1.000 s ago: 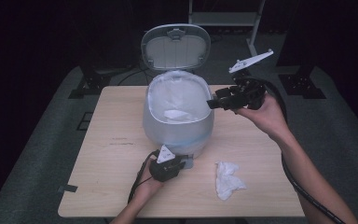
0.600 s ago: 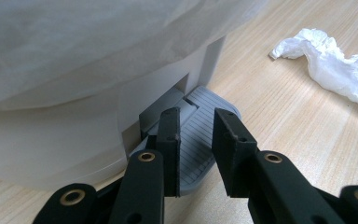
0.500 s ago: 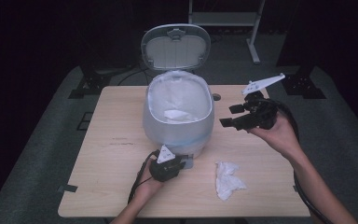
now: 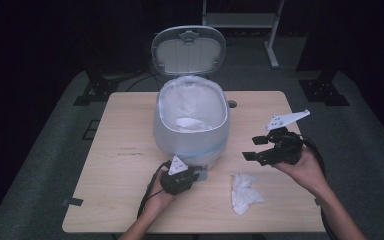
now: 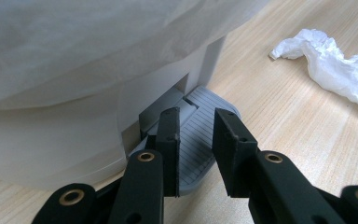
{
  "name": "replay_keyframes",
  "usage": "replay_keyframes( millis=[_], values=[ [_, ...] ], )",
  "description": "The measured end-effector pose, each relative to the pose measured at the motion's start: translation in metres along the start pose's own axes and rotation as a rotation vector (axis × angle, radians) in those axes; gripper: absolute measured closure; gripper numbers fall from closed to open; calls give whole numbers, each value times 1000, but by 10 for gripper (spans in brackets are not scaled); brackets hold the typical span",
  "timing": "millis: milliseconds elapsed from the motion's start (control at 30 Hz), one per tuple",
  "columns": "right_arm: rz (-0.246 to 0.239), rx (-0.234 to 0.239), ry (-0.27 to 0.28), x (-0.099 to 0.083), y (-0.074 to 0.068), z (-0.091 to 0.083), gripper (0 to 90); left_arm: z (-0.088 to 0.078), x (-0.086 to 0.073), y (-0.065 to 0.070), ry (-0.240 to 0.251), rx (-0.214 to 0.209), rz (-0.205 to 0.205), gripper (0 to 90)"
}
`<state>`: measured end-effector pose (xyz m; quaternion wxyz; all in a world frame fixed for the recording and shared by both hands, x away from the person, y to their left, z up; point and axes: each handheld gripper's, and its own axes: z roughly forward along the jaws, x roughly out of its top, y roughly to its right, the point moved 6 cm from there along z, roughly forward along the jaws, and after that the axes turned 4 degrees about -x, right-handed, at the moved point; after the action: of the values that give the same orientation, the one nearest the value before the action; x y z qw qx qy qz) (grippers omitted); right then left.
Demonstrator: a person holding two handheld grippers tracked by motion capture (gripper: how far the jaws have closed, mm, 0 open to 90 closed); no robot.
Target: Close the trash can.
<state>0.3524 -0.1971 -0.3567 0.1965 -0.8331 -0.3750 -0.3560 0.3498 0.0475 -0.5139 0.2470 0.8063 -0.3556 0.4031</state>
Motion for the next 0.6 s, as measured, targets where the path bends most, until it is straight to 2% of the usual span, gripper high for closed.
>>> replay_keyframes(
  millis=[300, 600],
  values=[
    [12, -17, 8, -29, 6, 9, 293, 0, 0, 0, 0, 3, 3, 718],
    [3, 1, -10, -50, 2, 20, 276, 0, 0, 0, -3, 7, 9, 717]
  ],
)
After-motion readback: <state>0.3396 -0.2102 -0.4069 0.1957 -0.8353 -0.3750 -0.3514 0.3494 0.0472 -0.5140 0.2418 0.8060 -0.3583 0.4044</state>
